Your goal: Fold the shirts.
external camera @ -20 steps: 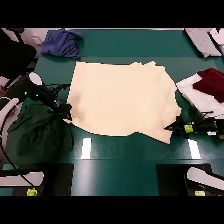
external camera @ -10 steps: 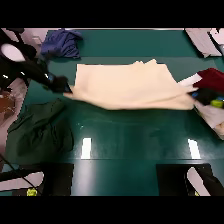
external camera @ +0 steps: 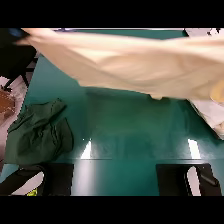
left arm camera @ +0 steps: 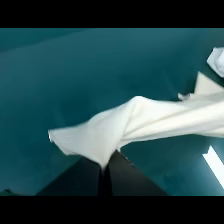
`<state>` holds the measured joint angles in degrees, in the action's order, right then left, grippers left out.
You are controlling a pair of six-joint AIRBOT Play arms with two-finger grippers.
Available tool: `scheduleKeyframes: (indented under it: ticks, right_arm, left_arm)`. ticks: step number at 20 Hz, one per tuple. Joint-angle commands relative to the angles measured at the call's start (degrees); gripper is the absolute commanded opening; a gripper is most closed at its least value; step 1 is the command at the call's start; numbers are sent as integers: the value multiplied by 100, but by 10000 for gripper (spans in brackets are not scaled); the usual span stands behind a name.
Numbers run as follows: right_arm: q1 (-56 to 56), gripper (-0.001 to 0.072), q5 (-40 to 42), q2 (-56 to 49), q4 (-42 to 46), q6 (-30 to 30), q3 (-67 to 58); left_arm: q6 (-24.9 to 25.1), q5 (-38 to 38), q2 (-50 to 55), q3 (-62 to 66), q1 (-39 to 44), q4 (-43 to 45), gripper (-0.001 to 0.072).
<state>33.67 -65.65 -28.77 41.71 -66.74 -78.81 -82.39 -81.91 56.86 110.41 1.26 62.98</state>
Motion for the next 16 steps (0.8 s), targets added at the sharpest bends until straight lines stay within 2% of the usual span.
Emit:
scheduleKeyframes:
  ticks: [1,3,5,8,10,13,16]
  right_arm:
    - [129,20,72,66,542,-260,-1010]
    - [129,20,-162,-214,549,-691,-1464]
    - [129,20,-887,-699,560,-1193,-1766]
    - [55,20,-1869,-1563,494,-1541,-1207]
    - [-448,20,-1661,-2229,654,-1508,-289]
    - [-1480,20,-949,-3805,896,-1161,658]
    - [-2170,20,-271,-5681,883,-1038,151]
  left_arm:
    - [-13,39,-361,876,-7,302,25]
    - [-11,210,-361,1104,-7,299,25]
    - [-9,243,-317,938,-7,315,25]
    - [0,699,-105,-107,-7,313,25]
    - [72,1099,264,-896,-4,210,25]
    - [612,2057,1231,-1878,59,-258,25]
    - [942,3460,2575,-2052,299,-260,24]
